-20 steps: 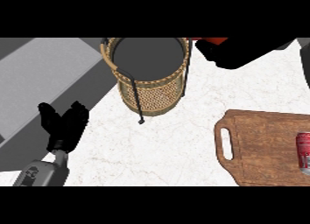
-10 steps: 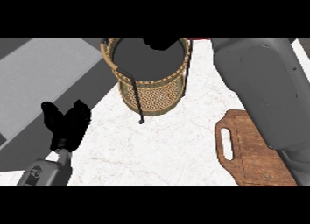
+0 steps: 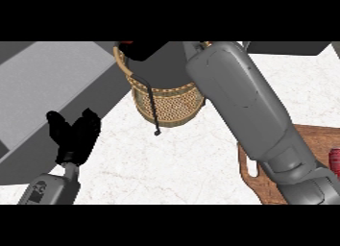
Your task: Pick the bell pepper from the cutting board and place it in the tiered basket
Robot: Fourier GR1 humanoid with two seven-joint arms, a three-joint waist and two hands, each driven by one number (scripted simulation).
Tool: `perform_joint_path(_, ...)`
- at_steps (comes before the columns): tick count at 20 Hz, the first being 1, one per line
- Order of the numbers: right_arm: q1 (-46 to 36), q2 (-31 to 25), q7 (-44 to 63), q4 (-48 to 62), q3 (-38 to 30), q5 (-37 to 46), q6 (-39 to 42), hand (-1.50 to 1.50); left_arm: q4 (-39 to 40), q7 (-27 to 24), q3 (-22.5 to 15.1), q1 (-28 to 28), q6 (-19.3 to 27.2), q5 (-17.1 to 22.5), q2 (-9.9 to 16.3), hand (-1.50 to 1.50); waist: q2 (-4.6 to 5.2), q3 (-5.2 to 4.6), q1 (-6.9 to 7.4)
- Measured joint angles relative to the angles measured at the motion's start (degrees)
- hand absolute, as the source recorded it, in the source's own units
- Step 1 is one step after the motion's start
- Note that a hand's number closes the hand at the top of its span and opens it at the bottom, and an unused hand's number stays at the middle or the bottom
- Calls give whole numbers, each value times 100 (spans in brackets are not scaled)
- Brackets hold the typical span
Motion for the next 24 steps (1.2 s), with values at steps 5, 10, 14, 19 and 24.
perform_joint_path(5,-183,133,-686,595,270,-812,-392,-150,-65,54,-21,-23,-53,12,17,0,11,-3,110)
perform_joint_path(10,-521,173,-1391,1021,490,-1422,-869,-150,14,31,-71,-115,-38,-42,-55,0,18,-5,134)
perform_joint_path(14,-754,184,-1680,1240,582,-1595,-1506,-150,50,39,-78,-118,-4,-68,-85,0,-7,-3,64)
perform_joint_path(19,-760,164,-1755,1528,155,-1748,-2084,-150,14,13,-36,-22,4,-52,-61,0,-31,1,-76)
perform_joint_path(24,-592,-474,-1508,1522,-203,-1866,-1929,-150,-78,-106,49,195,-15,-40,14,0,-69,7,-208)
